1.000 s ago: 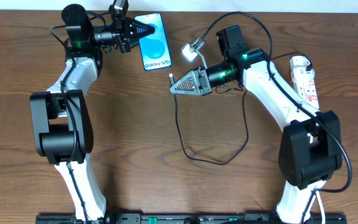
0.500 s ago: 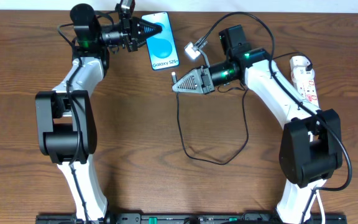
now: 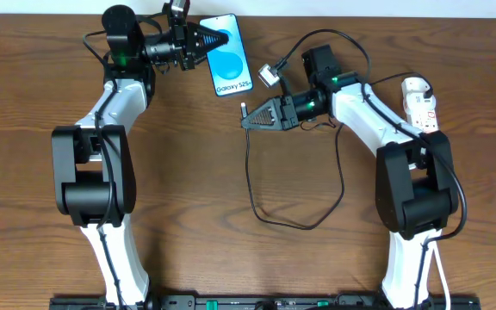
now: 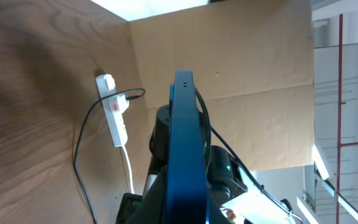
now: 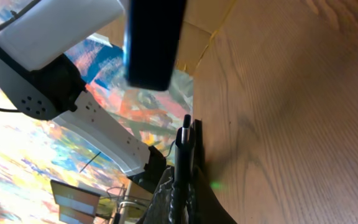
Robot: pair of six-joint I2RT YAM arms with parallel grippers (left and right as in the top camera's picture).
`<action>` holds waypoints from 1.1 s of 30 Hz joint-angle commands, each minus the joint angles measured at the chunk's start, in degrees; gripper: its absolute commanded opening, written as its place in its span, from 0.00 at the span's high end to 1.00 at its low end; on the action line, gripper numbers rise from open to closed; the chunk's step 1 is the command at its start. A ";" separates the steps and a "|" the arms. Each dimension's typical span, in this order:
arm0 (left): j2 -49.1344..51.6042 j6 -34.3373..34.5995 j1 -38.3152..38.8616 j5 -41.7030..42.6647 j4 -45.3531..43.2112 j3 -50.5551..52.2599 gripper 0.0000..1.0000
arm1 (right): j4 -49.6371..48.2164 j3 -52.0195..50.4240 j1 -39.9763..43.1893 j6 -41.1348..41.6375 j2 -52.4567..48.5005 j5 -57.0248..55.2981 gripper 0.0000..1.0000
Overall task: Plug charger to phone and switch on socket
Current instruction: 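Carry the connector with the right gripper to the phone's bottom port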
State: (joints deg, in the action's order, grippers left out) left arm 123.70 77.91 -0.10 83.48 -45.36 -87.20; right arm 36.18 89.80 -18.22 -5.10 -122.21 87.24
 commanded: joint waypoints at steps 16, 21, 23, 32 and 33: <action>-2.10 -3.96 1.49 3.08 -0.63 -0.35 0.93 | -2.03 -0.35 -0.63 0.85 -0.09 2.27 0.99; -2.08 -3.96 1.49 3.08 -0.61 -0.35 0.92 | -4.37 -0.35 -0.63 3.28 -0.09 2.27 0.99; -2.08 -3.96 1.49 3.06 -0.61 -0.35 0.92 | -4.72 -0.35 -0.66 4.07 -0.09 2.27 0.99; -2.08 -5.31 1.36 2.45 -0.63 -0.35 0.93 | -4.70 -0.35 -2.12 4.26 -0.09 2.29 0.99; -2.08 -5.38 1.36 2.45 -0.61 -0.35 0.93 | -4.70 -0.35 -2.08 4.26 -0.09 2.29 0.99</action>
State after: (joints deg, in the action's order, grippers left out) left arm 123.70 74.02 1.23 85.62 -45.34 -87.20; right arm 31.64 89.78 -19.64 -1.50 -122.26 87.88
